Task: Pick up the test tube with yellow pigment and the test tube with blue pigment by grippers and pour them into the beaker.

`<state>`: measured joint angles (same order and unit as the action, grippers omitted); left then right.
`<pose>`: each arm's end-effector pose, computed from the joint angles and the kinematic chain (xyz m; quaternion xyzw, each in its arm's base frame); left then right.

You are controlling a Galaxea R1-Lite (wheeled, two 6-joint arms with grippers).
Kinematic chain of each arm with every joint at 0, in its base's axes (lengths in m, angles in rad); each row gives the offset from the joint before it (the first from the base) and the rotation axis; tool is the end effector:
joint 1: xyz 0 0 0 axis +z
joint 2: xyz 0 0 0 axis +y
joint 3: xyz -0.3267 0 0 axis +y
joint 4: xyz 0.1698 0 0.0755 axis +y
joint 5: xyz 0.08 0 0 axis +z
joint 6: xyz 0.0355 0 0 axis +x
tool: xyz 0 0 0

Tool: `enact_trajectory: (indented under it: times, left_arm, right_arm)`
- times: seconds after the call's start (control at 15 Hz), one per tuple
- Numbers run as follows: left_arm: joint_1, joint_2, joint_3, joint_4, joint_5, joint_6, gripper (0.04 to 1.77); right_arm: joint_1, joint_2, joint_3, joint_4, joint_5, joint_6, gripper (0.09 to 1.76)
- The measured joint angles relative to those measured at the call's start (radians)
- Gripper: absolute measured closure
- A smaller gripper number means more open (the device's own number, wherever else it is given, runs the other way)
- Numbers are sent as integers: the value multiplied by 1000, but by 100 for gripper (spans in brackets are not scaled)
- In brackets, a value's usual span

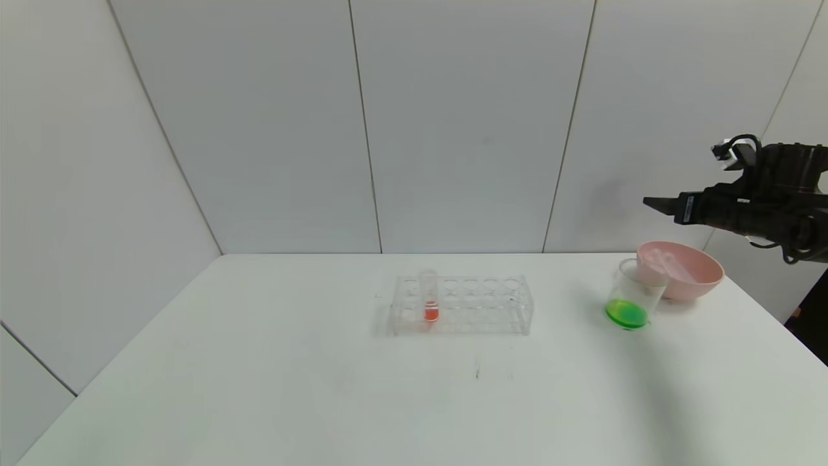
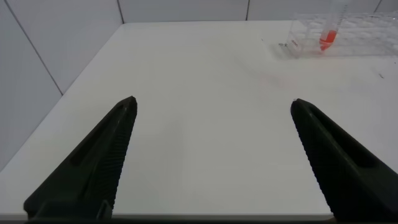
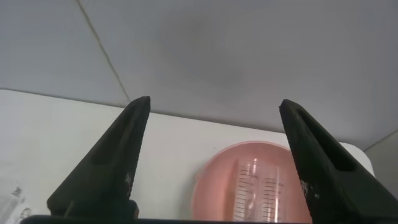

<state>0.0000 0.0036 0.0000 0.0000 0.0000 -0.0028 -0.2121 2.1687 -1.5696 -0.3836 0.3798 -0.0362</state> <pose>-0.0411 0.0000 0.0756 -0.0014 0.0018 0.0000 1.0000 0.4691 -0.0876 0.2125 0.0134 0.1013 0.0851 0.9911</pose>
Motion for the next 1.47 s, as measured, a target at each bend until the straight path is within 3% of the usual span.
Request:
enact_trajectory:
  times: [0.47, 1.0, 1.47]
  left_arm:
    - [0, 0, 0, 0, 0, 0, 5]
    - [0, 0, 0, 0, 0, 0, 5]
    - [0, 0, 0, 0, 0, 0, 5]
  right_arm:
    - [89, -380, 290, -5, 19, 65, 23]
    - [131, -999, 676, 6, 70, 89, 17]
    - [134, -1529, 910, 14, 106, 159, 15]
